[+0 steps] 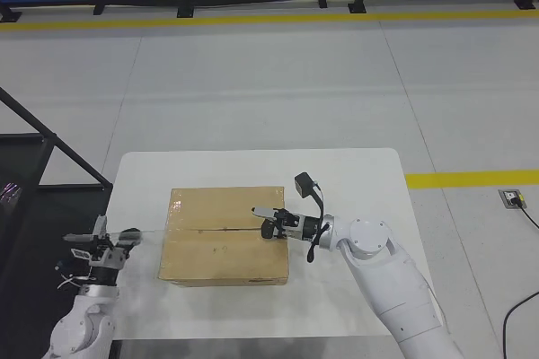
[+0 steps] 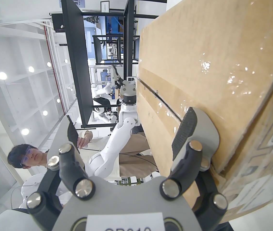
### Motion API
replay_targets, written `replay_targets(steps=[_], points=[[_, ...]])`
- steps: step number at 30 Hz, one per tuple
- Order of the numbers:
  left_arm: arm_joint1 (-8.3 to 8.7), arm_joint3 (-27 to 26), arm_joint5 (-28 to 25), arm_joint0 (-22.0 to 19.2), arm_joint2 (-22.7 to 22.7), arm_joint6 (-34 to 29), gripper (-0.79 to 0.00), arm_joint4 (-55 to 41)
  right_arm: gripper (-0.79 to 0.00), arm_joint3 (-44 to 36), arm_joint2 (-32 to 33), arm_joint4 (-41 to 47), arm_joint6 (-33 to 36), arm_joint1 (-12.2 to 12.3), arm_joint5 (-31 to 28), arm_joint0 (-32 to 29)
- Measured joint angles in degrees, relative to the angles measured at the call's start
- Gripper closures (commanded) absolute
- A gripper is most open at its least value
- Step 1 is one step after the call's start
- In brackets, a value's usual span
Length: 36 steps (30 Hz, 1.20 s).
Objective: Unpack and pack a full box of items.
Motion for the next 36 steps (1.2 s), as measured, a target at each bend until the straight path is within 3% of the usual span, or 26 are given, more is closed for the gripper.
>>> replay_targets(steps=[8,36], points=[[-0.01,-9.8,-0.3,5.2,-3.4,3.6,-0.785,4.7,-0.785,-2.0,-0.1,-0.2,-0.7,0.2,0.0,-1.4],[-1.12,-20.9,3.3,7.4,-5.7,4.3,-0.785,11.5,-0.785,-10.7,2.6,0.8,0.7,3.1,0.5,-7.1]])
